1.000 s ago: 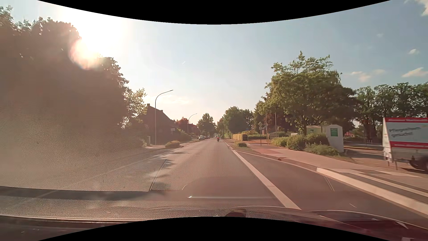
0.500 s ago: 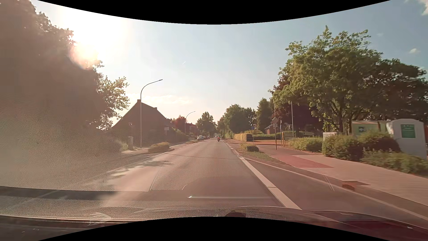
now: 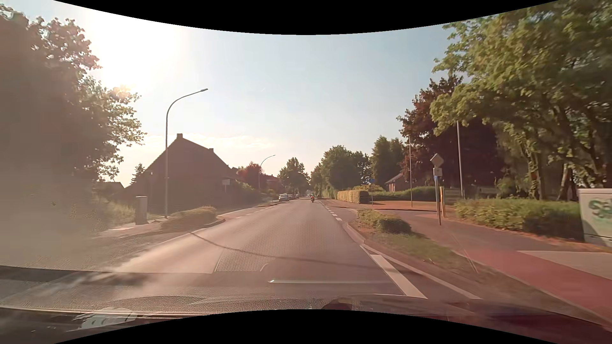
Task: Follow the waypoints while adhering to traffic rules and regulations
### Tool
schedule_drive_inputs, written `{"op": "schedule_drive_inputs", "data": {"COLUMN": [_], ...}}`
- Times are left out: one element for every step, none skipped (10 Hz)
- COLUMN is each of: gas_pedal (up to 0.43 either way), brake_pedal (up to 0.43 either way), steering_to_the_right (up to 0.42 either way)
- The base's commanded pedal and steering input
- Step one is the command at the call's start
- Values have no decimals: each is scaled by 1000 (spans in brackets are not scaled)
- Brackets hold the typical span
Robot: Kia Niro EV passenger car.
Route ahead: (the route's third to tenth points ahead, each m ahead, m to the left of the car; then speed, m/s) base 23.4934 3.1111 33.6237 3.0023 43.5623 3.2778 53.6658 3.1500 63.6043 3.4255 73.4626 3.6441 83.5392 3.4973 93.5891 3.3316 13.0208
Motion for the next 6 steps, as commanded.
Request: {"op": "schedule_drive_inputs", "data": {"gas_pedal": [189, 189, 189, 189, 189, 189], "brake_pedal": [0, 0, 0, 0, 0, 0], "steering_to_the_right": [-1, -1, -1, -1, -5, -5]}}
